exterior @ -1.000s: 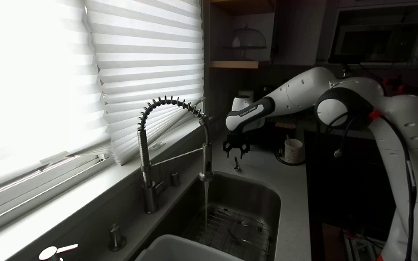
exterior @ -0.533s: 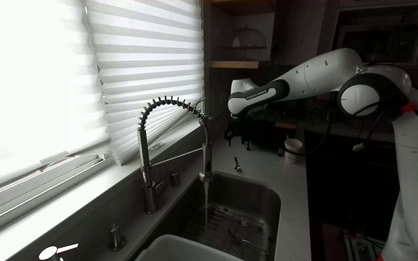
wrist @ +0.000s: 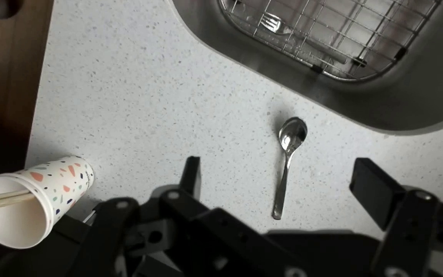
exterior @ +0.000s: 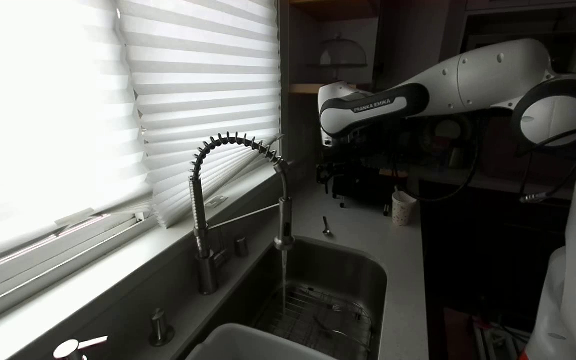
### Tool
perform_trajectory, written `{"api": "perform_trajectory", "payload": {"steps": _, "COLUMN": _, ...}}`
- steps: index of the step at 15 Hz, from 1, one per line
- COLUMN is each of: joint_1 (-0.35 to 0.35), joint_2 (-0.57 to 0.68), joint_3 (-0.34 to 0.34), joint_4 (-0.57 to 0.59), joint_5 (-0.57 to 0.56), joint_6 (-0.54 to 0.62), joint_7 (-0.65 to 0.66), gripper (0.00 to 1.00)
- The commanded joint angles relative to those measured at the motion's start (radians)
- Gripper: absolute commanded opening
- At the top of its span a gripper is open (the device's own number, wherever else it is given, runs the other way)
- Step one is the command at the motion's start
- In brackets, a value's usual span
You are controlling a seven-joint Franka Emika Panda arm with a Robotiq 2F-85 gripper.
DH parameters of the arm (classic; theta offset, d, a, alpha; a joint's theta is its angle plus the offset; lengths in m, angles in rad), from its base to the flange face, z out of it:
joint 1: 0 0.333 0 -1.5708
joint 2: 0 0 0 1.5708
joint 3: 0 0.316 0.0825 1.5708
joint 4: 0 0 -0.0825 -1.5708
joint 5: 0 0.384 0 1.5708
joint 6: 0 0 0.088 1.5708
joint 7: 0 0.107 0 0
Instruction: Rinse the spoon with the water, then put it back on the countertop
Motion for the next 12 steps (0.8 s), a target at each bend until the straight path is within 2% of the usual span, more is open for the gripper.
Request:
{"api": "perform_trajectory", "payload": {"steps": 1, "joint_1": 0.008, "joint_2": -0.098, "joint_3": 0.036, "joint_4": -0.091, "joint_5": -0.053, "joint_6": -0.005, "joint_7": -0.033, "gripper": 1.0}}
{"api": "perform_trajectory", "payload": {"steps": 10, "joint_1": -0.004, "joint_2": -0.261, "joint_3": 0.089, "joint_4": -0.227, "joint_5": -0.064, "joint_6": 0.03, "joint_7": -0.134, "gripper": 1.0}}
{"api": "perform_trajectory", "payload": {"steps": 11, "joint_1": -0.007, "joint_2": -0.201, "joint_3": 0.09, "joint_4": -0.156, "joint_5": -0.044, "joint_6": -0.005, "joint_7": -0.116, "gripper": 1.0}}
{"api": "perform_trajectory", "payload": {"steps": 12, "joint_1": -0.008, "joint_2": -0.211, "joint_3": 0.092, "joint_4": -0.16, "joint_5": -0.044, "joint_6": -0.005, "joint_7": -0.117, "gripper": 1.0}}
